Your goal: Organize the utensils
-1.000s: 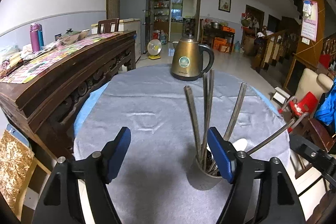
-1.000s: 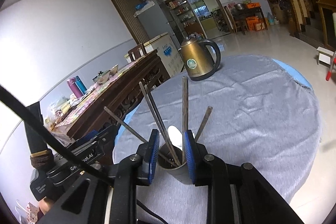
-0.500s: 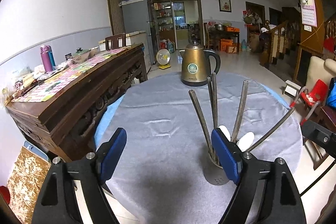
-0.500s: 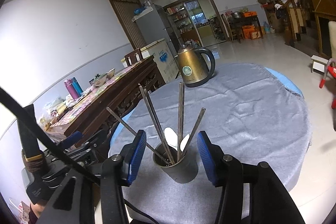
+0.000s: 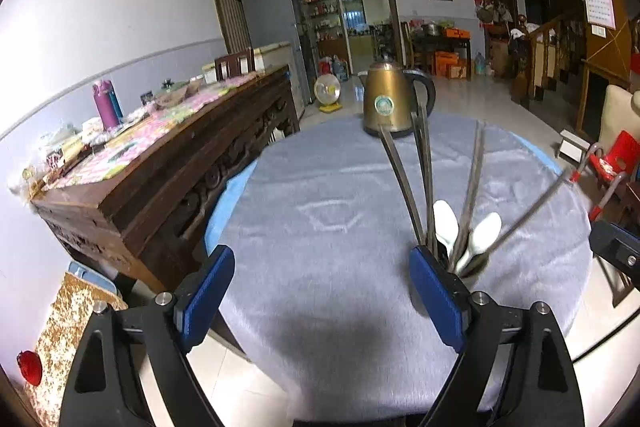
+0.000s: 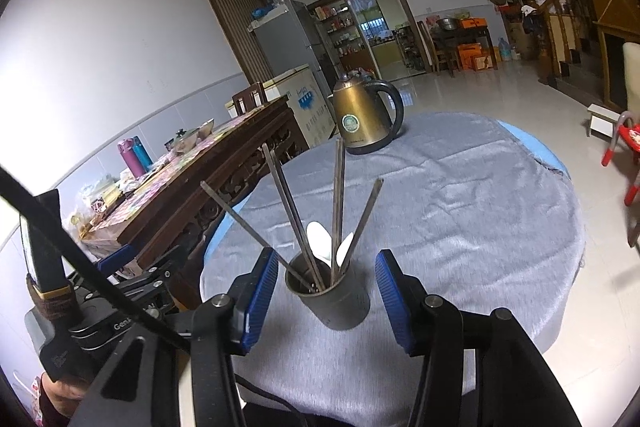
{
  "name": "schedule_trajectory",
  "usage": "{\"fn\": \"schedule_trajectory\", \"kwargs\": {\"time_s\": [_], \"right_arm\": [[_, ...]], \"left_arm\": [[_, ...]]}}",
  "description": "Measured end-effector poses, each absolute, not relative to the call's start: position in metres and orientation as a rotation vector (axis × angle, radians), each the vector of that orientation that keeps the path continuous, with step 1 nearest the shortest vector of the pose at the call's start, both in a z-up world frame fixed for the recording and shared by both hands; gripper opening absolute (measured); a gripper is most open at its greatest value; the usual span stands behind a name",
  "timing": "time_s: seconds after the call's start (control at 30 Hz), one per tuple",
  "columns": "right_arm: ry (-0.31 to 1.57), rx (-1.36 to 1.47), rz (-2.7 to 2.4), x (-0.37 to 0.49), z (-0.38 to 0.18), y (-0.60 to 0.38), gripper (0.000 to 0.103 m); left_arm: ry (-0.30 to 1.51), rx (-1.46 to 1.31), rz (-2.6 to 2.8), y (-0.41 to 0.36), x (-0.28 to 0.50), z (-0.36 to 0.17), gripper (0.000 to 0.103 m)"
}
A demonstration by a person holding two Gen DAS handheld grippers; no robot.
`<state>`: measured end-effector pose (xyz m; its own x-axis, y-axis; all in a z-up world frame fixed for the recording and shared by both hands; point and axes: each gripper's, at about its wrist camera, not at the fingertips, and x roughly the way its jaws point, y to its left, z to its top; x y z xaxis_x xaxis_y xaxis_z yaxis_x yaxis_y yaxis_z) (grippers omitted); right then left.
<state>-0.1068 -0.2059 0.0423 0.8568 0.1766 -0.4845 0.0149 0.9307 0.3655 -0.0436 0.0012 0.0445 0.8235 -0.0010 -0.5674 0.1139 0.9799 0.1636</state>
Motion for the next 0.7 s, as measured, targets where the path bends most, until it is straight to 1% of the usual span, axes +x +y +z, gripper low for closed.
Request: {"fn": "schedule_trajectory", "kwargs": {"time_s": [0.03,0.1,0.13,0.3,0.5,0.7], "right_arm": [[0.542,0.368,0.084,-0.109,0.041,-0.204,0.055],[0.543,0.364,0.074,-0.113,0.039,-0.203,0.061],[0.539,0.353,0.064,-0.116,0.038,-0.201,0.062],[0.543,0.335,0.064,-0.127,0.038,-0.193,0.062],[0.51,0.275,0.046,-0.141,0.047,-0.184,0.063],[0.501,0.272,0.047,-0.15,0.049,-0.18,0.064]], "left_arm": [[0.609,0.192,-0.066,0.003,-0.048,0.044,0.089],[0.616,0.192,-0.061,0.004,-0.053,0.045,0.089],[0.625,0.196,-0.057,0.004,-0.057,0.045,0.089],[0.657,0.21,-0.065,0.003,-0.07,0.046,0.089],[0.635,0.209,-0.053,0.005,-0.081,0.055,0.089],[0.619,0.216,-0.048,0.005,-0.091,0.061,0.089]]}}
